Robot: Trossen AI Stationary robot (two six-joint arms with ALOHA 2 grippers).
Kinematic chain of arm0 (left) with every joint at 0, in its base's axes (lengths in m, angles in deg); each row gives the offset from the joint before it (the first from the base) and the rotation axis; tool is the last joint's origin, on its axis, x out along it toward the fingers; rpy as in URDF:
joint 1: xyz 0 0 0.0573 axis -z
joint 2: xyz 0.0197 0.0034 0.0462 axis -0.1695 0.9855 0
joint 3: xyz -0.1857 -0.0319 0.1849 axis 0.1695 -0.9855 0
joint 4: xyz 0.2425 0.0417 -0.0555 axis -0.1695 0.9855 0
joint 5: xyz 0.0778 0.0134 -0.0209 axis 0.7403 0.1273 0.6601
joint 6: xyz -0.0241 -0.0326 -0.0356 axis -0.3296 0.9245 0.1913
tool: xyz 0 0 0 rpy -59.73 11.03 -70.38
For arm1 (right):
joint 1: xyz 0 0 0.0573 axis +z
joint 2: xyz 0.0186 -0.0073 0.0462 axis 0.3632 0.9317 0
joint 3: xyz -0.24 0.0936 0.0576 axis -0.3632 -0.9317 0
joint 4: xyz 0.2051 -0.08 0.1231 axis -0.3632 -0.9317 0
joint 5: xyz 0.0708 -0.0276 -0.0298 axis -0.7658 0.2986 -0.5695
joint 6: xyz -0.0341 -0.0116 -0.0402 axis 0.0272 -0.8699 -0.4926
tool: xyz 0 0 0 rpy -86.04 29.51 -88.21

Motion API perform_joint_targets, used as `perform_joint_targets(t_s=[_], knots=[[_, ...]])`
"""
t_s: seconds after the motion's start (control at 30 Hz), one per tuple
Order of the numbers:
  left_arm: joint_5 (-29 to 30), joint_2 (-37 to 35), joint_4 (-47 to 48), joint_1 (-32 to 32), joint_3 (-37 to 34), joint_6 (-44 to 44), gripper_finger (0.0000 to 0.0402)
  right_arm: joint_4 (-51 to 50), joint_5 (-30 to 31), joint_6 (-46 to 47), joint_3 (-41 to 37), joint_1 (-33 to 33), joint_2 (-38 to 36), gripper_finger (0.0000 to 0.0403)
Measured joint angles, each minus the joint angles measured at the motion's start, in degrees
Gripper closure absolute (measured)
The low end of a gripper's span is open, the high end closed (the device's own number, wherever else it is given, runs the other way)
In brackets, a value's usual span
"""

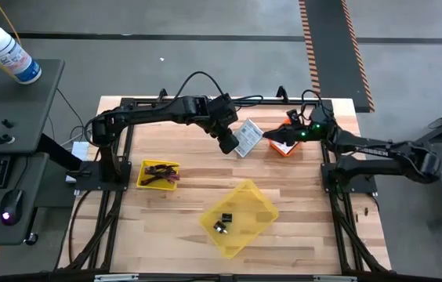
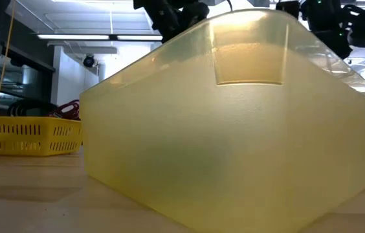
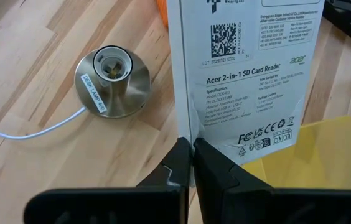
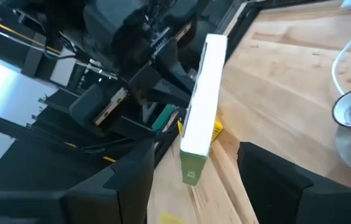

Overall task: Pick and place items into bin
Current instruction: Put the white card reader box into the orange bin

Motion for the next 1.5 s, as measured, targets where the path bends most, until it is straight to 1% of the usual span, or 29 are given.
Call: perform_joint_targets(t_s=[0.17, 0.3, 0.4, 0.53, 0.7, 0.8, 0.9, 1.07, 1.17, 1.27, 1.37, 1.5], knots=[[0.0, 0.0, 0.0, 0.0, 0.0, -0.1, 0.0401, 0.0, 0.4, -2.5, 4.0, 1.3, 4.7, 0.0184], [0.0, 0.0, 0.0, 0.0, 0.0, -0.1, 0.0401, -2.3, -0.2, -5.2, 8.0, 1.3, 8.4, 0.02], [1.0, 0.0, 0.2, 0.0, 0.0, -0.1, 0.0401, -4.9, -0.8, -7.1, 10.2, 1.3, 10.1, 0.0226], [2.2, 0.0, 1.5, 0.0, 0.0, -0.2, 0.0401, -7.6, -1.5, -9.3, 12.3, 1.3, 11.1, 0.0273], [2.5, 0.0, 1.8, 0.0, 0.0, -0.8, 0.0401, -8.4, -1.4, -9.6, 12.7, 1.2, 11.1, 0.0327], [2.6, 0.0, 1.8, 0.0, 0.0, -0.8, 0.0401, -9.0, -1.3, -9.8, 12.7, 1.2, 11.1, 0.0347], [3.4, 0.0, 1.7, 0.1, 0.0, -0.8, 0.0401, -9.2, -1.3, -9.8, 12.7, 1.2, 11.1, 0.0354], [3.5, 0.0, 1.6, 0.1, 0.0, -0.8, 0.0394, -9.5, -1.3, -9.8, 12.7, 1.1, 11.0, 0.0348], [3.5, 0.0, 1.6, 0.1, 0.0, -0.8, 0.0382, -9.7, -1.4, -10.1, 12.7, 1.1, 11.0, 0.0351], [4.0, 0.0, 1.5, 0.0, 0.0, -0.8, 0.0362, -10.0, -1.7, -10.8, 12.7, 0.4, 11.0, 0.0357], [5.2, 0.0, 1.4, 0.0, 0.0, -1.4, 0.0333, -10.6, -2.8, -10.9, 12.7, -0.8, 11.0, 0.0357], [7.3, 0.0, 1.6, 0.0, 0.0, -1.5, 0.0282, -12.8, -4.3, -11.7, 12.7, -2.4, 11.0, 0.0353]])
